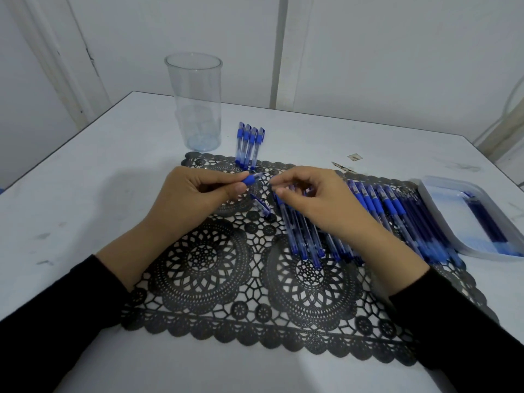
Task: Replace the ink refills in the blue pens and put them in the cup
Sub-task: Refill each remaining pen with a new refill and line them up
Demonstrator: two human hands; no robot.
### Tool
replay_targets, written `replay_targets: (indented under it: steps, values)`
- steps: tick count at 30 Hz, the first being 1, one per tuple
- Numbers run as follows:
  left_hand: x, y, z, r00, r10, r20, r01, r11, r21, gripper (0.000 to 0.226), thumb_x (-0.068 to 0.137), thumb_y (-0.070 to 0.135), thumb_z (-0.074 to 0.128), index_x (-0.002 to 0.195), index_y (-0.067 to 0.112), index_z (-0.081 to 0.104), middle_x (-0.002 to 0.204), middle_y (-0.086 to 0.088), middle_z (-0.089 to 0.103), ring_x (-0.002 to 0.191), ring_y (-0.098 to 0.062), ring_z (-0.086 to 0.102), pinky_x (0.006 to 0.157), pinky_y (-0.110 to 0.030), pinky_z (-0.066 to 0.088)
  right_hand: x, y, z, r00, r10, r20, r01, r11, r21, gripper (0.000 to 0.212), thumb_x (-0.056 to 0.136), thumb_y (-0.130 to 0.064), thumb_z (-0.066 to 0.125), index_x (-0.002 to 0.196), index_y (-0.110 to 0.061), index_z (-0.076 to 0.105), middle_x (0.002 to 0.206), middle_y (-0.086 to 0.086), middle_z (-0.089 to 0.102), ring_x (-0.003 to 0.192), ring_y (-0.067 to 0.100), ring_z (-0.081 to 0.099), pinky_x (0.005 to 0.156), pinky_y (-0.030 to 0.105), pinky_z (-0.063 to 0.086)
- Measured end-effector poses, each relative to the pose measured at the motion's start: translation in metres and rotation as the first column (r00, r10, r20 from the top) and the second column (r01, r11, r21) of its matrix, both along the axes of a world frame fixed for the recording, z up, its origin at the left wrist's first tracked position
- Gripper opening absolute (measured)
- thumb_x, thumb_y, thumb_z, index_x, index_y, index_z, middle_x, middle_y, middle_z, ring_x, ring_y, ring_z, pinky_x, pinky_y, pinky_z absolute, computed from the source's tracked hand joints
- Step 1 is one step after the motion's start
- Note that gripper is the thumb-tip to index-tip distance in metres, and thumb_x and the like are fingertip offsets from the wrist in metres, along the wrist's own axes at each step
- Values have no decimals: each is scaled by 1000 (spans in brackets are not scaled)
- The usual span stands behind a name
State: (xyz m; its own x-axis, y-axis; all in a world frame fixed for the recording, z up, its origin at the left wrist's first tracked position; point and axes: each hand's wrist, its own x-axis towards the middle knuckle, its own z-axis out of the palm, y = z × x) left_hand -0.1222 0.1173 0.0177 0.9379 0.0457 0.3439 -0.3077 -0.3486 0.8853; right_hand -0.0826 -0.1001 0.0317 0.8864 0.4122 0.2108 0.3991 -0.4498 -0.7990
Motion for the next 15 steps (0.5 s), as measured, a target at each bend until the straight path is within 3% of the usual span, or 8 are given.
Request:
replay_targets:
  steps: [2,5,11,15]
  values:
    - [1,4,-1,1000,19,-14,-19,1000,10,22,77,24,77,99,30,76,88,17,75,87,-3,72,82,-12,53,5,3,1,994,43,101,-19,974,-226,17,91,-22,67,106,-27,72,93,-20,66,67,7,52,63,13,44]
    - [1,6,-2,999,35,-30,-34,999,23,22,79,21,78,98,31,76,89,18,75,88,0,71,81,-10,51,8,10,3,973,157,169,-62,885,-461,23,92,-21,65,114,-23,72,101,-11,67,72,-5,45,64,-1,31]
    - [3,7,-3,998,42,-50,-41,999,29,22,79,21,79,98,32,77,89,17,75,87,0,71,81,-11,51,7,18,5,951,231,206,-81,827,-556,29,92,-12,60,119,-20,71,110,-4,71,87,0,43,65,2,30]
    - [3,7,-3,998,37,-55,-34,998,46,22,79,21,79,99,32,77,91,16,76,88,-1,71,83,-14,53,9,17,3,953,222,208,-75,835,-546,27,93,-14,61,118,-20,71,109,-4,71,86,-3,41,67,-8,26]
